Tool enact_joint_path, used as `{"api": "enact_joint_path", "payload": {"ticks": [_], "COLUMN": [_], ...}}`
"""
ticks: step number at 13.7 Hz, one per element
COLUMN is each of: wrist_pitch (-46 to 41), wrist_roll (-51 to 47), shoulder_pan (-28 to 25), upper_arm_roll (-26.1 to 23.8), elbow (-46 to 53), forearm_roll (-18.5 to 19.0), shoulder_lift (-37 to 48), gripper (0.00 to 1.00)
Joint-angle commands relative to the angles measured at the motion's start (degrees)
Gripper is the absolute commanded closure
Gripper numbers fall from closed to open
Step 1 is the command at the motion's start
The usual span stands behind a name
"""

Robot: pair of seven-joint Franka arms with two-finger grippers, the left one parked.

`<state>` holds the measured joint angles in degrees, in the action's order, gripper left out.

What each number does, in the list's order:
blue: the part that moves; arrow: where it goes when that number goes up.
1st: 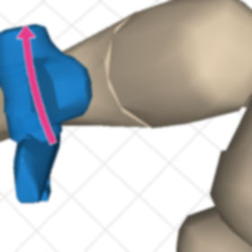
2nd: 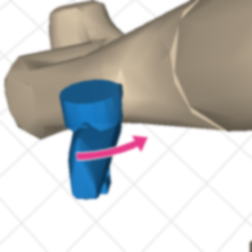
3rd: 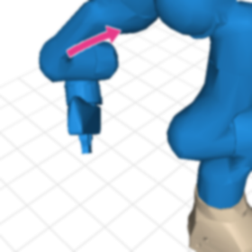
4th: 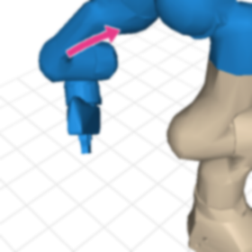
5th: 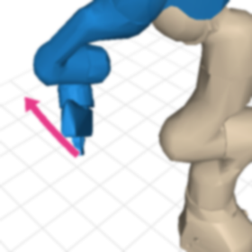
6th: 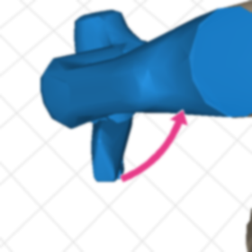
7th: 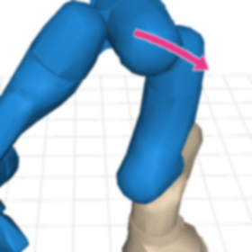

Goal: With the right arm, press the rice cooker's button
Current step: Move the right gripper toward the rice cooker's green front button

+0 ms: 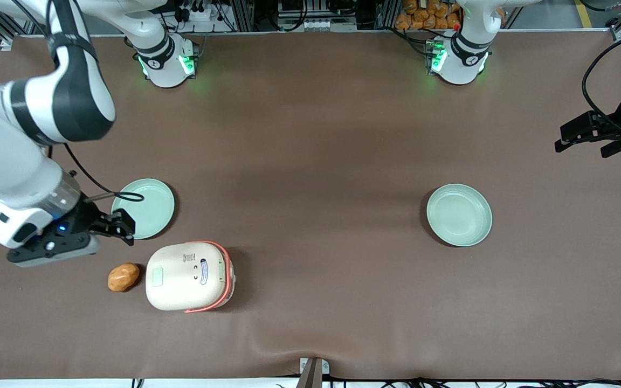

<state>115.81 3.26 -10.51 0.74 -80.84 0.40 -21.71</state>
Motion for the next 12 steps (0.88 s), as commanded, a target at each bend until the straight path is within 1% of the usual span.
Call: {"api": "enact_joint_path", "payload": {"ticks": [1, 2, 4, 5, 7, 12], "wrist_pitch": [3.2, 3.9, 7.2, 8.5, 8.9, 11.1], "wrist_roll": [-0.2, -0.1, 0.0, 0.3, 1.0, 0.7], "shoulder_pan": [-0.3, -0.4, -0.9, -0.9, -1.1, -1.1], "upper_arm_roll": [0.1, 0.1, 0.1, 0.1, 0.1, 0.1], "elbow": [0.7, 0.7, 0.7, 0.8, 0.8, 0.8], "forearm_roll": [0.6, 0.7, 0.7, 0.7, 0.7, 0.8], "shoulder_lift": [-2.1, -2.5, -3.6, -4.4, -5.4, -7.7], "gripper": [0.66, 0.74, 0.77, 0.83, 1.00, 1.00]}}
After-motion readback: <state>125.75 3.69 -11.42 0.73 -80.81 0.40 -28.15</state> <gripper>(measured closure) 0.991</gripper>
